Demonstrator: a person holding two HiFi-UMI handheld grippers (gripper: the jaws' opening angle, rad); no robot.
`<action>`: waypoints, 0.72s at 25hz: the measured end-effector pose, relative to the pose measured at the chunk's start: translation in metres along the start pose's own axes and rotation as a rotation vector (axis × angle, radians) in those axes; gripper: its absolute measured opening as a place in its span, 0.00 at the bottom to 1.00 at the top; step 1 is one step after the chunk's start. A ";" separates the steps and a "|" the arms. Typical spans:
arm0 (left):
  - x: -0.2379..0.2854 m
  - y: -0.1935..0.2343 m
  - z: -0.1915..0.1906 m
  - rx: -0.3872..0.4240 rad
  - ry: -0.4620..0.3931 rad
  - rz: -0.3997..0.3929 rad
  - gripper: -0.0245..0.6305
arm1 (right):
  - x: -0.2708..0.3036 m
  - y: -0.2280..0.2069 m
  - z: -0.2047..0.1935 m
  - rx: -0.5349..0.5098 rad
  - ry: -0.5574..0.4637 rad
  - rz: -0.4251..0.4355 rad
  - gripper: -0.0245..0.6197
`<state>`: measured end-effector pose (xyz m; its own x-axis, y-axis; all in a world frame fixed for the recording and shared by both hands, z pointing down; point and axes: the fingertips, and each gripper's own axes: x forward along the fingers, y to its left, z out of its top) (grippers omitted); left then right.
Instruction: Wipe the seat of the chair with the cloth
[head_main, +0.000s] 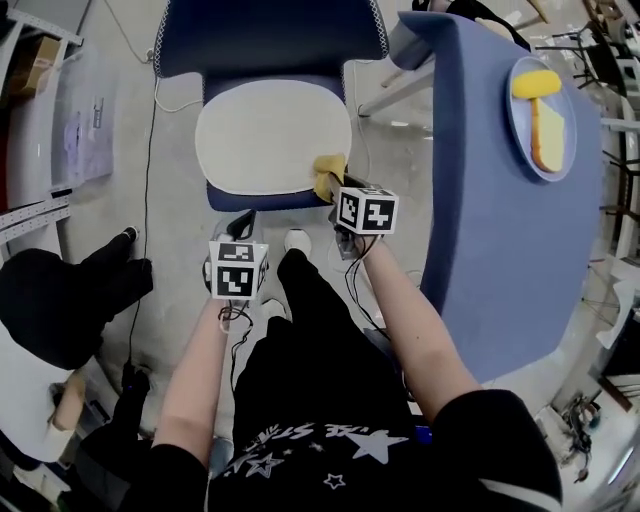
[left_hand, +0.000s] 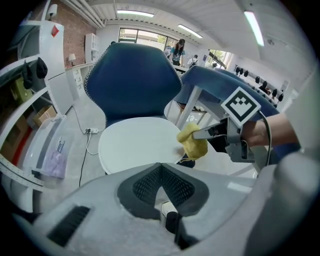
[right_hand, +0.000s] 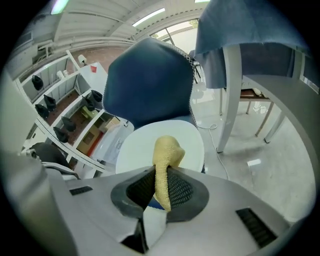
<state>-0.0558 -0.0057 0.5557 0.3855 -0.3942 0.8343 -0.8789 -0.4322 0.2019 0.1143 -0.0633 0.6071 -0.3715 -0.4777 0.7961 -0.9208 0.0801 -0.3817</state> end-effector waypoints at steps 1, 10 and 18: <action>-0.006 0.001 0.000 -0.004 -0.010 0.007 0.07 | -0.004 0.007 0.003 -0.008 -0.010 0.007 0.11; -0.107 0.011 -0.032 -0.082 -0.122 0.065 0.07 | -0.072 0.088 -0.003 -0.046 -0.114 0.065 0.11; -0.194 -0.017 -0.058 -0.069 -0.213 0.062 0.07 | -0.161 0.143 -0.039 -0.089 -0.182 0.087 0.11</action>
<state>-0.1318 0.1255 0.4200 0.3741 -0.5839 0.7205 -0.9171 -0.3483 0.1939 0.0377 0.0593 0.4425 -0.4302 -0.6148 0.6611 -0.8959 0.2010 -0.3961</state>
